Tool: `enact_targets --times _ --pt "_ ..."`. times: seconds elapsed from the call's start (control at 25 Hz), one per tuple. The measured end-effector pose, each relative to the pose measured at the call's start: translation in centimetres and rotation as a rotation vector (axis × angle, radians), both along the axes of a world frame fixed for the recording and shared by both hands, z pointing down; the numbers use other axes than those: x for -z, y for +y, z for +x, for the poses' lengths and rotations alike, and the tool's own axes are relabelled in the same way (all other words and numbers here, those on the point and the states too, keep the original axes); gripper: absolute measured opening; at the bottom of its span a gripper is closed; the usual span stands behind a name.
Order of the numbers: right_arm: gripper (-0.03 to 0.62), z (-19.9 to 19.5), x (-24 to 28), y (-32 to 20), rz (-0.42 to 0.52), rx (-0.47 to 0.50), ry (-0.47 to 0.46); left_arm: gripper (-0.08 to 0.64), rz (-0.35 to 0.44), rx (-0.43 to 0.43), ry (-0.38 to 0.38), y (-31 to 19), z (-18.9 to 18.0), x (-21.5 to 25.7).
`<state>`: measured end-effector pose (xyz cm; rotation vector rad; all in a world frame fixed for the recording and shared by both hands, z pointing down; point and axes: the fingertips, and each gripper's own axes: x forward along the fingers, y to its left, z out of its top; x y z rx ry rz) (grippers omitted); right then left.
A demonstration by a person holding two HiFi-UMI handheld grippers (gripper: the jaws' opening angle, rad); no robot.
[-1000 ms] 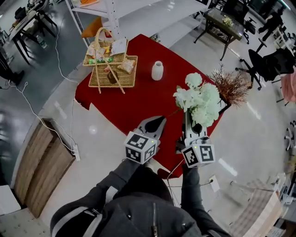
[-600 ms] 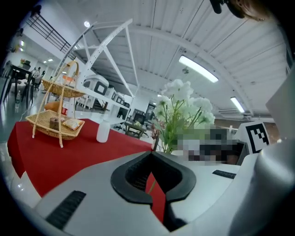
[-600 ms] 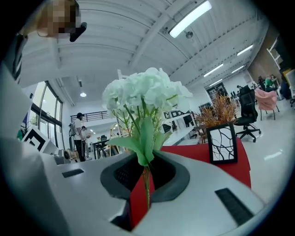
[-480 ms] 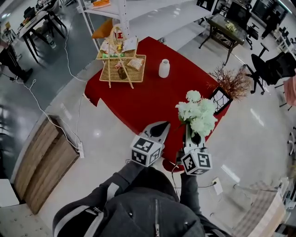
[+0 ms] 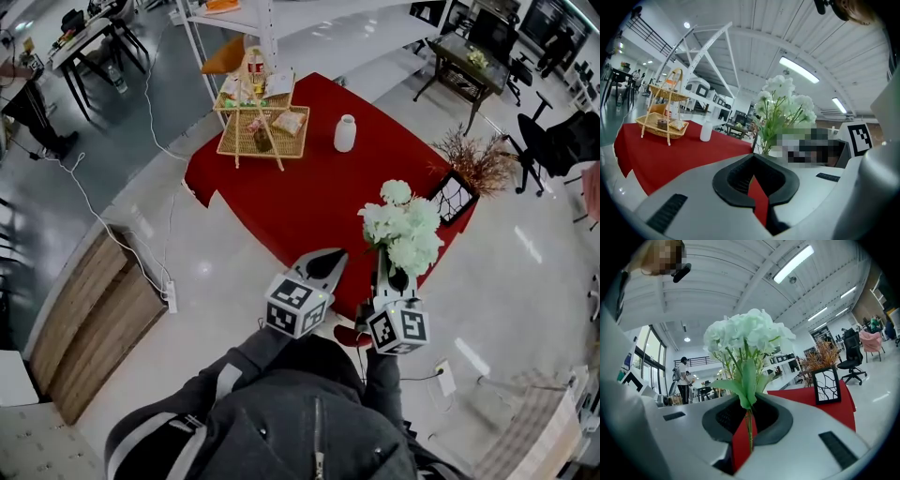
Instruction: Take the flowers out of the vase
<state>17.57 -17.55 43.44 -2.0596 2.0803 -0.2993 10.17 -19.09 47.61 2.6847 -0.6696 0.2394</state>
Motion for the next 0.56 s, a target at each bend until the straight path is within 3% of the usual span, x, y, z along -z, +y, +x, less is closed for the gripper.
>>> enact_targets --times 0.56 --pt "0.035 -1.8 0.6 0.1 0.027 0.026 0.021 0.009 -0.012 0.039 0.031 0.7 -2.2 -0.1"
